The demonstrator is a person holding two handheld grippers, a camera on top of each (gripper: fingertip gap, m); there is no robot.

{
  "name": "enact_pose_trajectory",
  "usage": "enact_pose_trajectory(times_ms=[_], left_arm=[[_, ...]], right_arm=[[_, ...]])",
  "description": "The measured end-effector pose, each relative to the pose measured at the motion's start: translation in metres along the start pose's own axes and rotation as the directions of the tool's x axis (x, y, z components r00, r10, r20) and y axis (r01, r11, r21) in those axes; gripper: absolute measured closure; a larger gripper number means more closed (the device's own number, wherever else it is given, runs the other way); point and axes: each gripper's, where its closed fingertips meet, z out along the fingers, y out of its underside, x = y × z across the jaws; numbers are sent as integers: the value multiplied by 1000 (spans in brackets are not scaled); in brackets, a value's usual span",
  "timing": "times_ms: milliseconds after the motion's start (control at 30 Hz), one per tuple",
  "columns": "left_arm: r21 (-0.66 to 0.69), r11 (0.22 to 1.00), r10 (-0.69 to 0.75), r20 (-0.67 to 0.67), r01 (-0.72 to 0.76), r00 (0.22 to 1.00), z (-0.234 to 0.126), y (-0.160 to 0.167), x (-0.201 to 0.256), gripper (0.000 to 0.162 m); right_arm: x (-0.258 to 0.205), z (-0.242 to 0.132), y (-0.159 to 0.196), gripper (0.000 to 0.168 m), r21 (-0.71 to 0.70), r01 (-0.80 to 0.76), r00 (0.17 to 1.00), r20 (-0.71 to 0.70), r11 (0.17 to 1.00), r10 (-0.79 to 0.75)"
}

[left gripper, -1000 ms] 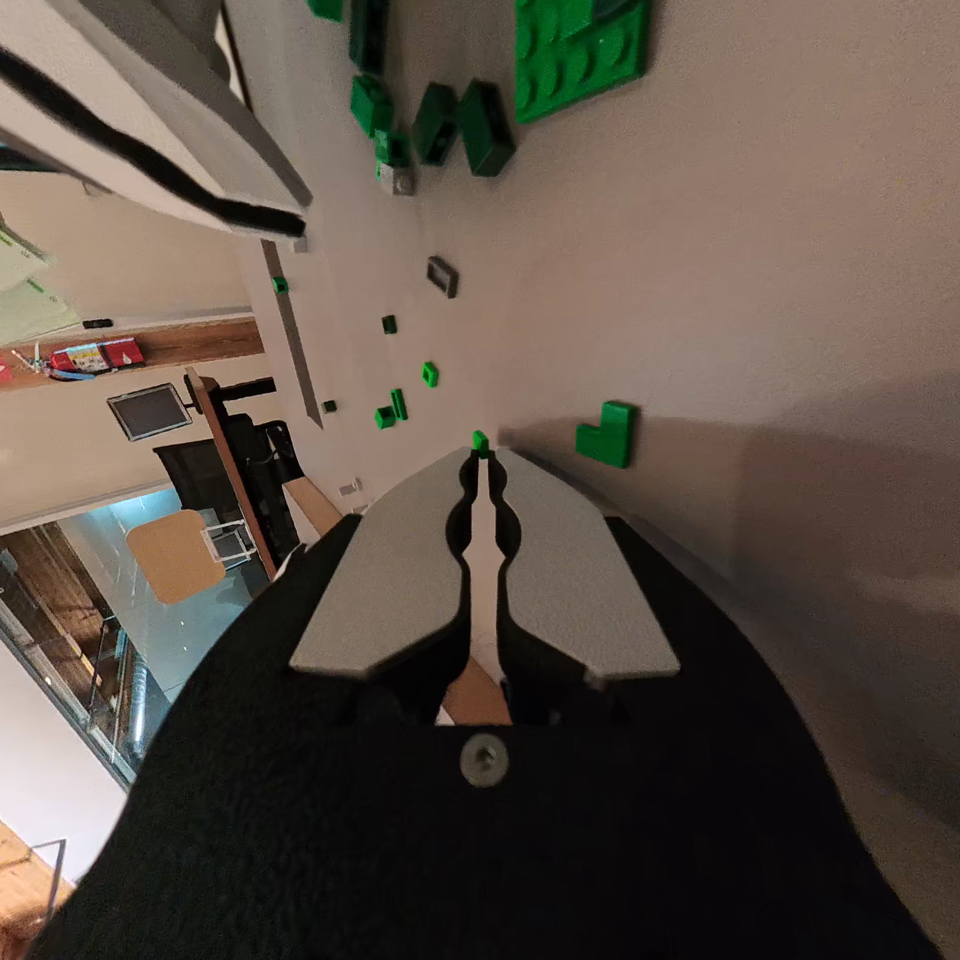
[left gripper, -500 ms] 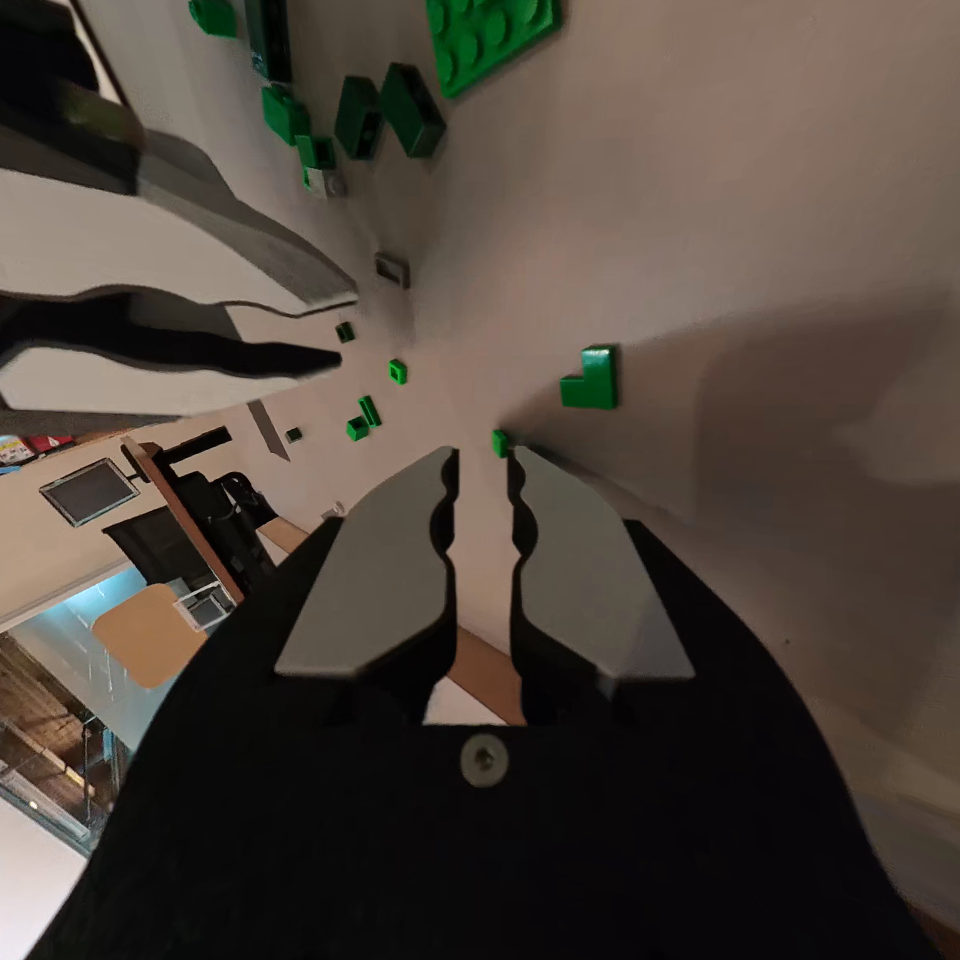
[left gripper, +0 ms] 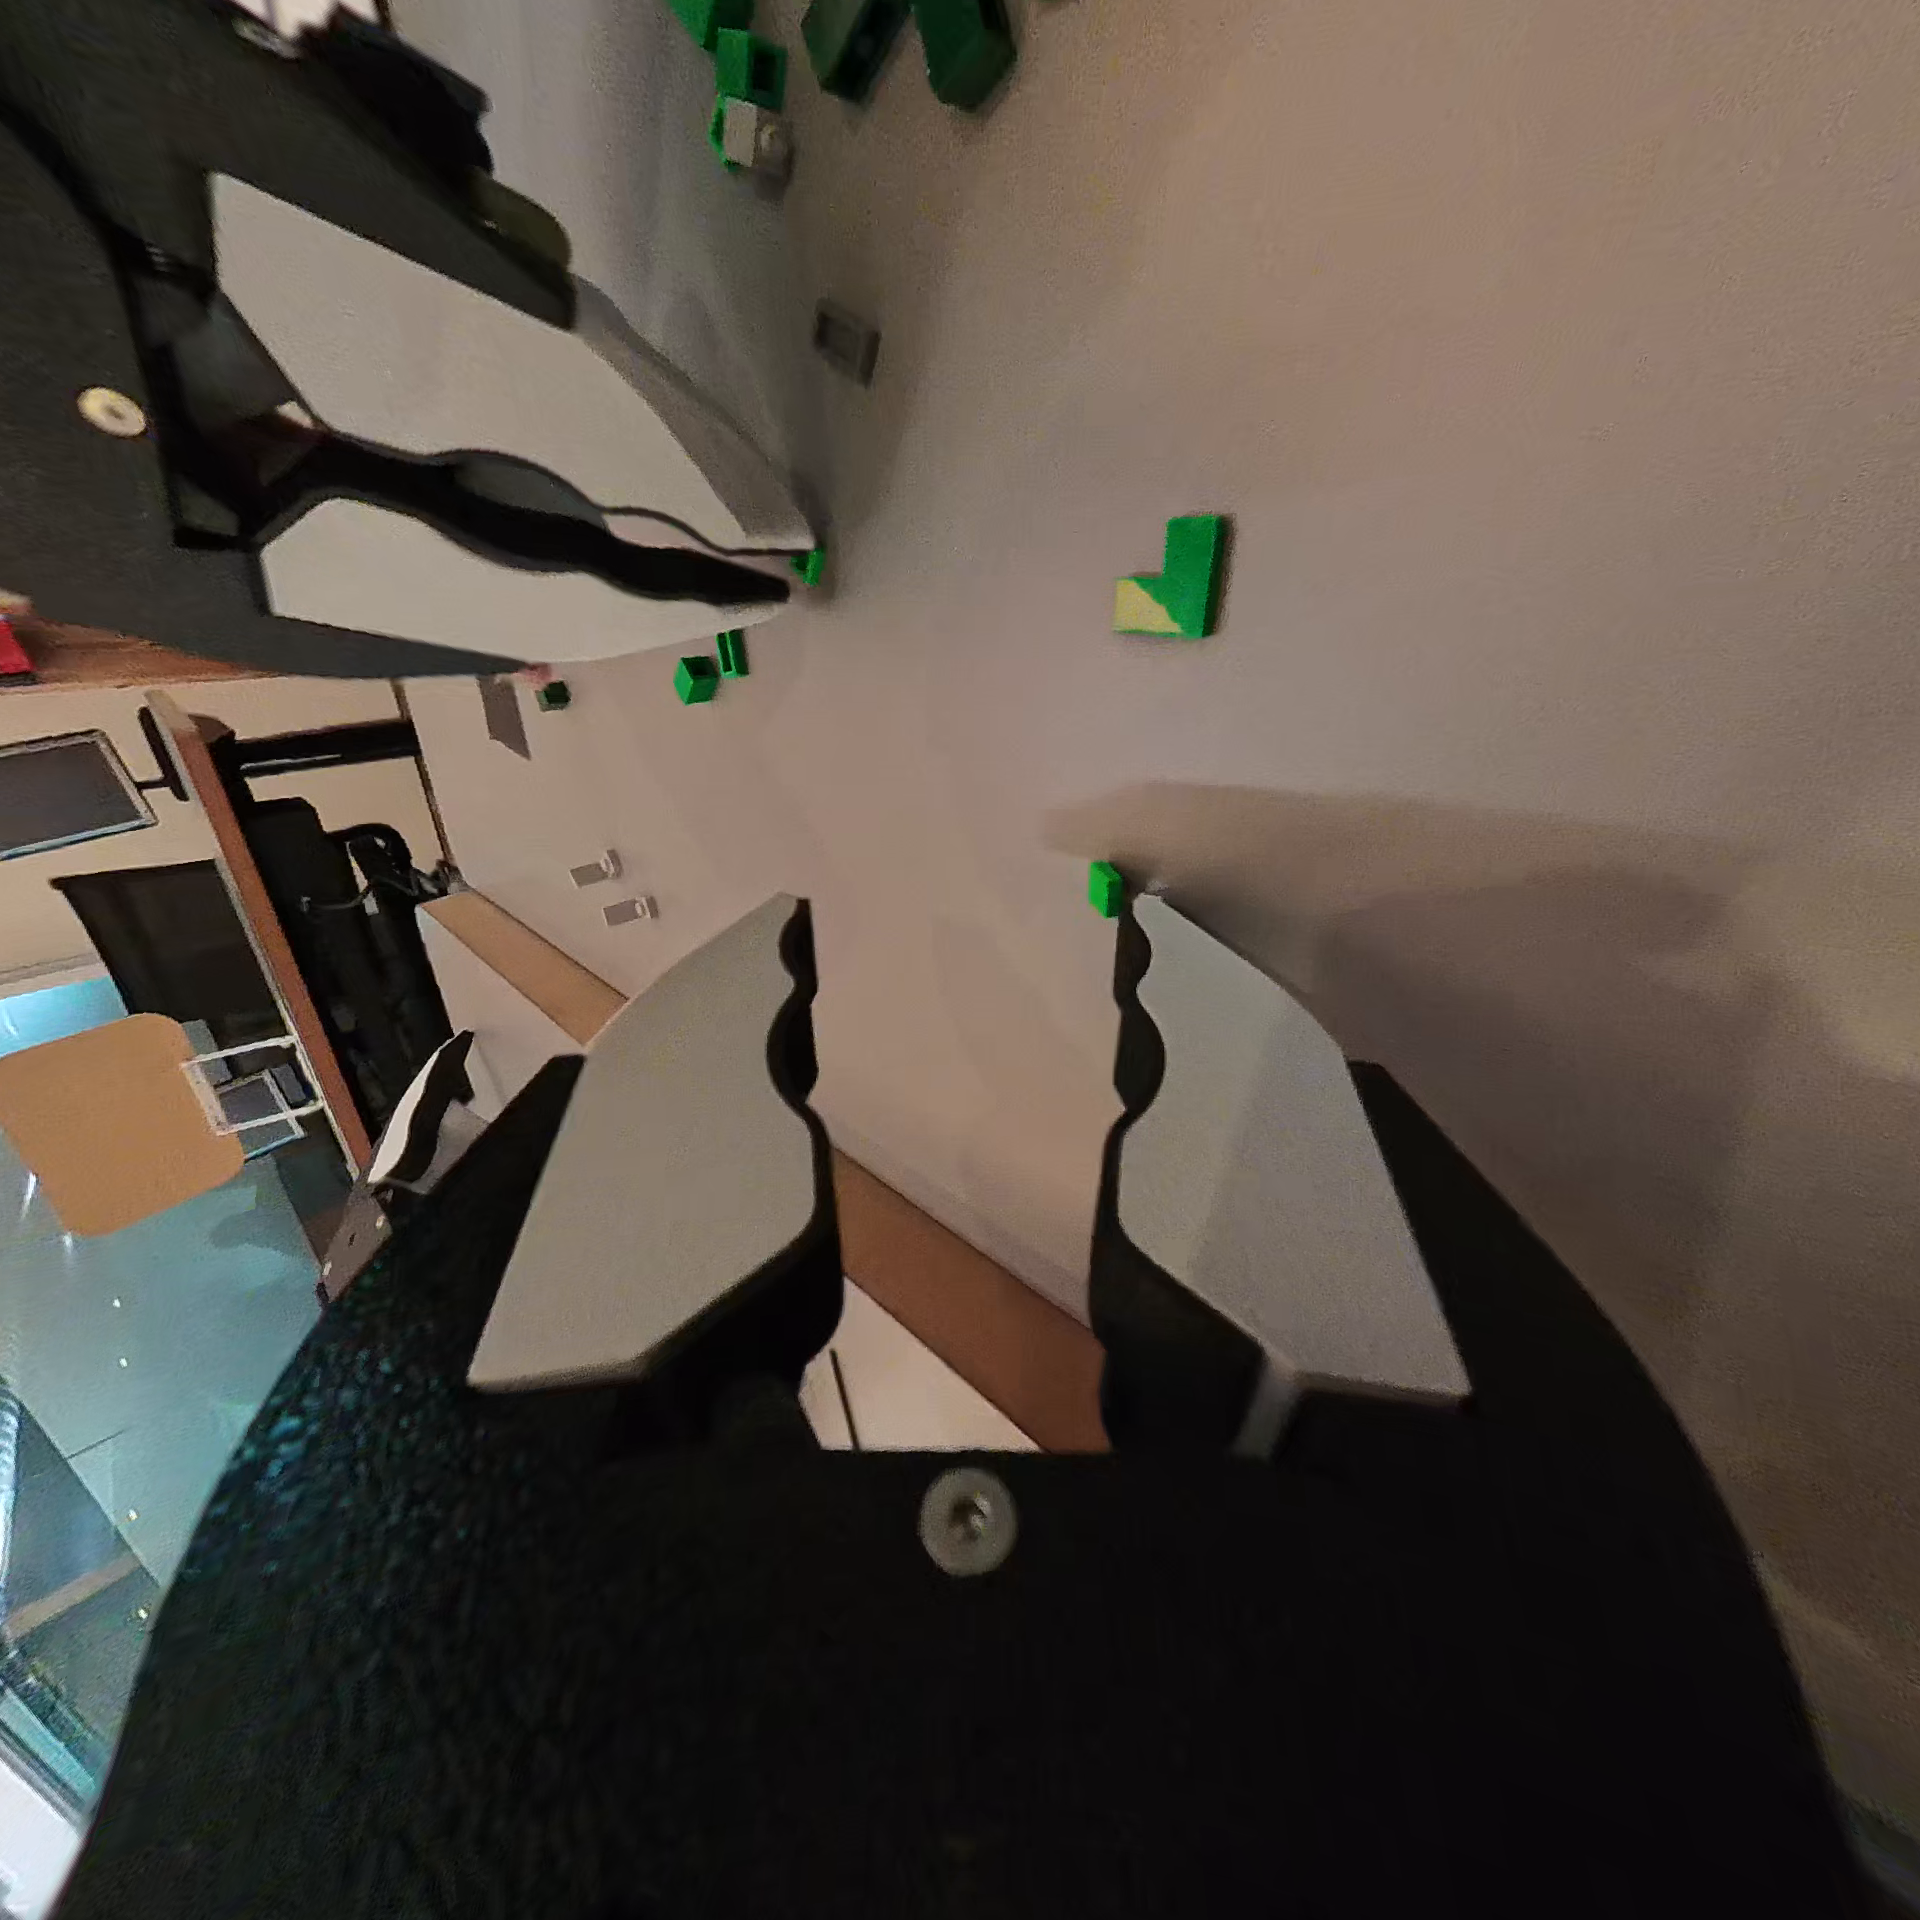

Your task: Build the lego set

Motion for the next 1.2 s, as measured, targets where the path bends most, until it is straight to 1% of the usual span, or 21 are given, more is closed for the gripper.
enact_pose_trajectory(times_ms=[133, 200, 300, 333, 433, 500, 600, 667, 733, 800, 900, 933, 967, 1067, 1100, 1200], left_arm=[[33, 998, -50, 43, 49, 998, -7, 3, -6, 81], [53, 996, -78, 41, 76, 996, -8, 4, -7, 75], [93, 985, -151, 26, 148, 988, -10, 5, -8, 67], [104, 979, -179, 32, 175, 983, -11, 6, -9, 64], [116, 962, -252, 29, 247, 967, -12, 11, -9, 66], [118, 949, -297, 20, 293, 955, -12, 12, -6, 67], [135, 934, -337, 23, 331, 941, -13, 11, -3, 63], [146, 926, -355, 25, 348, 935, -14, 10, -3, 59], [133, 923, -367, 13, 362, 930, -14, 10, -1, 59], [107, 918, -385, -5, 383, 923, -14, 12, 0, 58], [60, 901, -429, -22, 429, 903, -20, 17, 6, 59], [61, 890, -451, -23, 451, 892, -24, 17, 7, 59], [65, 877, -477, -18, 477, 879, -30, 16, 8, 59], [102, 829, -555, 14, 550, 832, -48, 12, 8, 58], [110, 813, -577, 22, 572, 816, -53, 11, 9, 58], [122, 786, -615, 55, 606, 787, -66, 10, 15, 60]], right_arm=[[0, 0, 0, 160, 0, -14, 1000, 22, 1000, 14], [-1, 0, 0, 161, 3, -25, 999, 30, 1000, 24], [-1, -1, 0, 163, 24, -16, 1000, -5, 1000, 17], [-1, -2, -1, 168, 45, -15, 1000, -27, 999, 16], [-4, -9, -7, 168, 116, 3, 996, -92, 993, 7], [-9, -11, -7, 168, 138, 18, 991, -133, 990, 1], [-20, -11, -6, 168, 160, -14, 991, -128, 987, 35], [-23, -10, -4, 164, 157, -39, 991, -122, 987, 58], [-20, -9, -5, 160, 158, -66, 988, -126, 985, 86], [-21, -11, -20, 161, 232, -103, 987, -97, 967, 129], [-26, -8, -59, 159, 354, -196, 971, -57, 914, 230], [-30, -5, -72, 158, 379, -199, 971, -47, 904, 234], [-36, -1, -83, 153, 398, -199, 972, -34, 895, 231], [-43, 16, -100, 134, 381, -220, 968, -29, 898, 249], [-43, 21, -103, 131, 372, -223, 967, -35, 901, 254], [-44, 33, -105, 129, 343, -229, 967, -29, 911, 254]])
